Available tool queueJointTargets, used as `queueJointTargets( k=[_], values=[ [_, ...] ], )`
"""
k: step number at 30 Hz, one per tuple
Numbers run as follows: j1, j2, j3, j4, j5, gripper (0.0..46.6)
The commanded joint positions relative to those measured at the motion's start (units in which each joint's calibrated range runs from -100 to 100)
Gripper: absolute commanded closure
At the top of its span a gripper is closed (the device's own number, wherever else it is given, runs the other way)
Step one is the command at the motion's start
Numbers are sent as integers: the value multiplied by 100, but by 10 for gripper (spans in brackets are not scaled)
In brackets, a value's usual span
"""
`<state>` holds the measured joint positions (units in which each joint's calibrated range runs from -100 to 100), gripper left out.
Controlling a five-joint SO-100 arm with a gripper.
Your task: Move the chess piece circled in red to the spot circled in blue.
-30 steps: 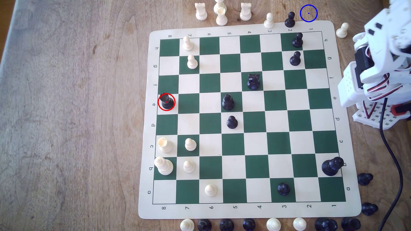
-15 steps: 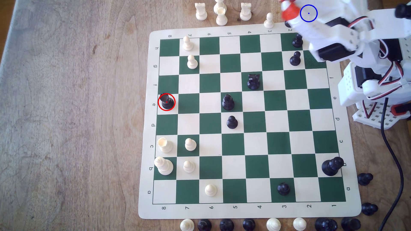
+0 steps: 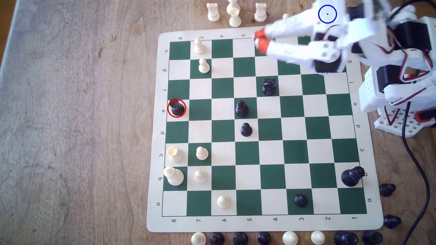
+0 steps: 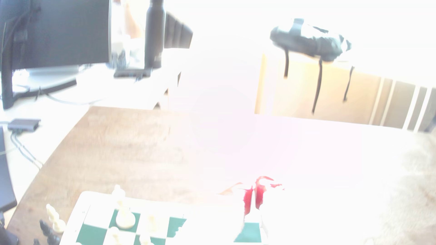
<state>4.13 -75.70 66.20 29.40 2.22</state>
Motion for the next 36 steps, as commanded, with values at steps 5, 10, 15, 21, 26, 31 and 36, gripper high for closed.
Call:
queueJointTargets(
  k=[5,10,15,21,26,31,36],
  values=[
    [-300,1551,-2032,925,-195,433],
    [-237,2307,-2404,1163,-283,430],
    [-221,2918,-2694,1163,-303,428],
    [-276,3682,-3075,827,-479,397],
    [-237,4226,-3021,409,-513,368],
    [-112,4939,-3338,205,-645,354],
    [-41,6017,-4254,409,-772,342]
  ],
)
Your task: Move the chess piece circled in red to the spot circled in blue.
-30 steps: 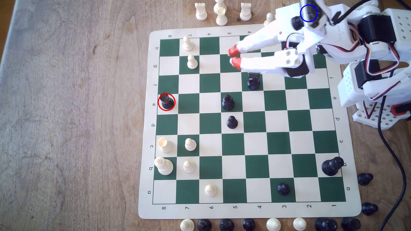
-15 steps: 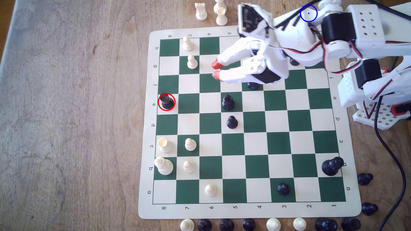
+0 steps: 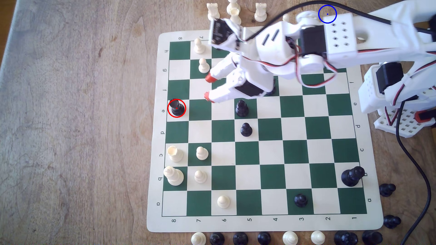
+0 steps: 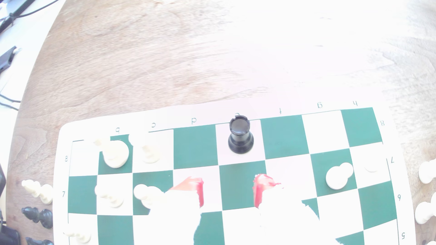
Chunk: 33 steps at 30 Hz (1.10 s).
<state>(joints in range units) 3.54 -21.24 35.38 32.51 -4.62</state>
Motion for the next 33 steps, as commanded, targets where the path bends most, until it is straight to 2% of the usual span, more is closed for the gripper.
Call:
queueJointTargets(
  k=[1,8,12,15,33],
  values=[
    [2,791,-1453,230,-117,342],
    [-76,2132,-3067,705,-244,338],
    [-108,2574,-3475,705,-342,321],
    [-115,2735,-3565,705,-361,304],
    [18,3669,-4372,541,-361,309]
  ],
)
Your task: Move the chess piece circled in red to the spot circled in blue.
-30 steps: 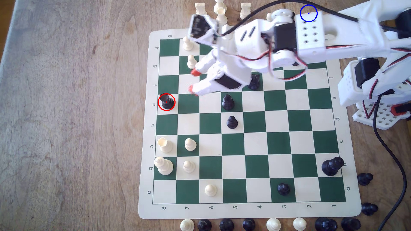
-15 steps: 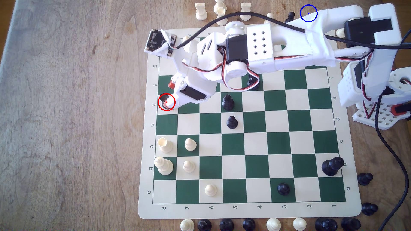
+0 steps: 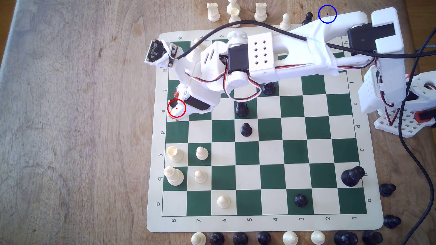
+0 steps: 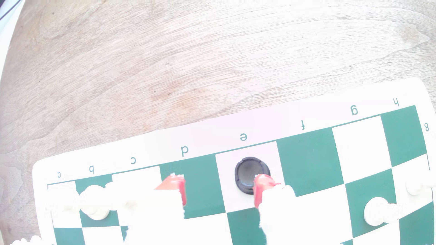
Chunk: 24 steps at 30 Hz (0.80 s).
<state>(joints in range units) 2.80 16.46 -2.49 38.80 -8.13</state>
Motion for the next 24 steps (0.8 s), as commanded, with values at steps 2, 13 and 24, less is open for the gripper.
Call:
queueJointTargets(
  k=[2,13,24],
  values=[
    [107,-34,-613,-89,5,312],
    [91,298,-921,-89,10,311],
    [123,714,-1266,-89,15,308]
  ],
)
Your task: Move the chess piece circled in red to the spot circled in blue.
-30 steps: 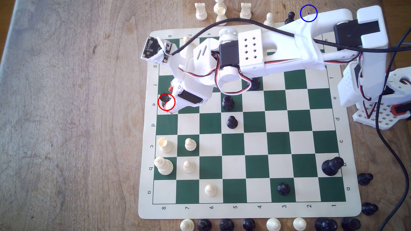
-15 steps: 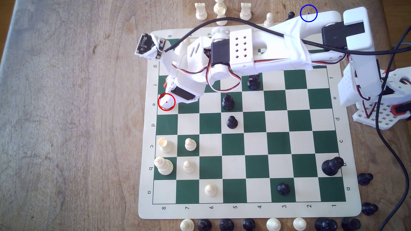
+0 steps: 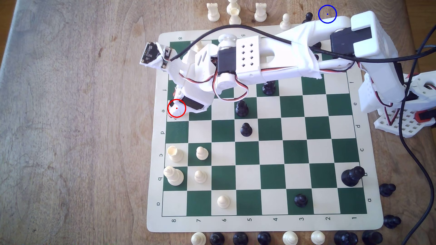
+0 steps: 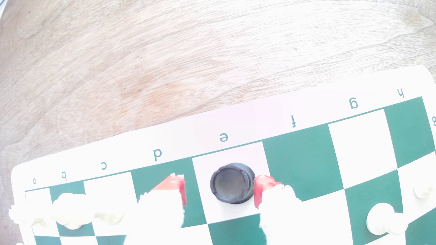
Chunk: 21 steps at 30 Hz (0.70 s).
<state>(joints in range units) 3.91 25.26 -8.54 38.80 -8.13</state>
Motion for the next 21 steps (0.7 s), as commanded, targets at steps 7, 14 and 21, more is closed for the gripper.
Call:
queueJointTargets(
  k=[7,14,21],
  values=[
    [12,-22,-823,-97,15,311],
    [4,54,-841,-97,20,319],
    [-27,97,-832,-97,20,330]
  ],
)
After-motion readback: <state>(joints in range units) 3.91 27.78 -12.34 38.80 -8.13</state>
